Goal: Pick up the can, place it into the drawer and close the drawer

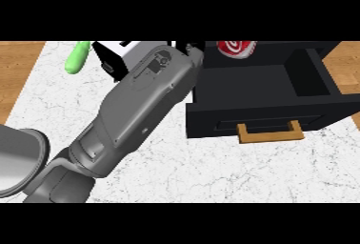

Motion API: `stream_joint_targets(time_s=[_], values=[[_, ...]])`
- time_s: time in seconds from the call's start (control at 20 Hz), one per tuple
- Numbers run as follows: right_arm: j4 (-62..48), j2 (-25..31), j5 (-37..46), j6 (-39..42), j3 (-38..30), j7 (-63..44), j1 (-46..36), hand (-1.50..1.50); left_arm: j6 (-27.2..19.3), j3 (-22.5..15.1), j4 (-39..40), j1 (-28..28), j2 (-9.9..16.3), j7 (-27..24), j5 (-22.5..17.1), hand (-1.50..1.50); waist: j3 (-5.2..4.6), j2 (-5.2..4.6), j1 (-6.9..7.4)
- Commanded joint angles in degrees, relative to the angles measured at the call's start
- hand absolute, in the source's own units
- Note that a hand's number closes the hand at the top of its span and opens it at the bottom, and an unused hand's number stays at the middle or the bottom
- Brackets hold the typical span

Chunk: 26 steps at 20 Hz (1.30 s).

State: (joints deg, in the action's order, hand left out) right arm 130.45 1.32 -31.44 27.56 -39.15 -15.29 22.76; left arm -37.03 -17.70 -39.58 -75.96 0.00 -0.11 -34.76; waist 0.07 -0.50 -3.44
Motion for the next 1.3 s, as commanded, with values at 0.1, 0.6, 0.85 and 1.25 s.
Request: stream_joint_targets(time_s=[0.1, 0.6, 0.85, 1.25], values=[[3.48, -1.25, -1.16, -0.82, 1.42, -2.39, 0.45, -1.50, -1.63, -5.03, 5.78, -3.02, 0.00, -3.01, -6.57, 1.50, 0.04, -0.39, -1.68], [0.39, 1.95, -2.11, -1.63, -0.67, -3.23, -2.47, -1.50, -0.10, -8.85, 13.42, -5.23, 0.00, -5.02, -10.60, 1.50, 0.04, -0.34, -0.85], [2.57, 0.74, -0.60, -1.59, 0.38, -3.69, -1.93, -1.50, -6.92, -15.22, 11.44, -3.92, 0.00, -3.81, -14.23, -1.50, 0.07, -0.30, -1.78], [0.20, 1.16, 1.58, -2.46, 1.57, -3.59, -5.20, -1.50, -9.37, -16.81, 12.44, -5.29, 0.00, -6.57, -18.24, -1.50, 0.07, -0.60, -1.86]])
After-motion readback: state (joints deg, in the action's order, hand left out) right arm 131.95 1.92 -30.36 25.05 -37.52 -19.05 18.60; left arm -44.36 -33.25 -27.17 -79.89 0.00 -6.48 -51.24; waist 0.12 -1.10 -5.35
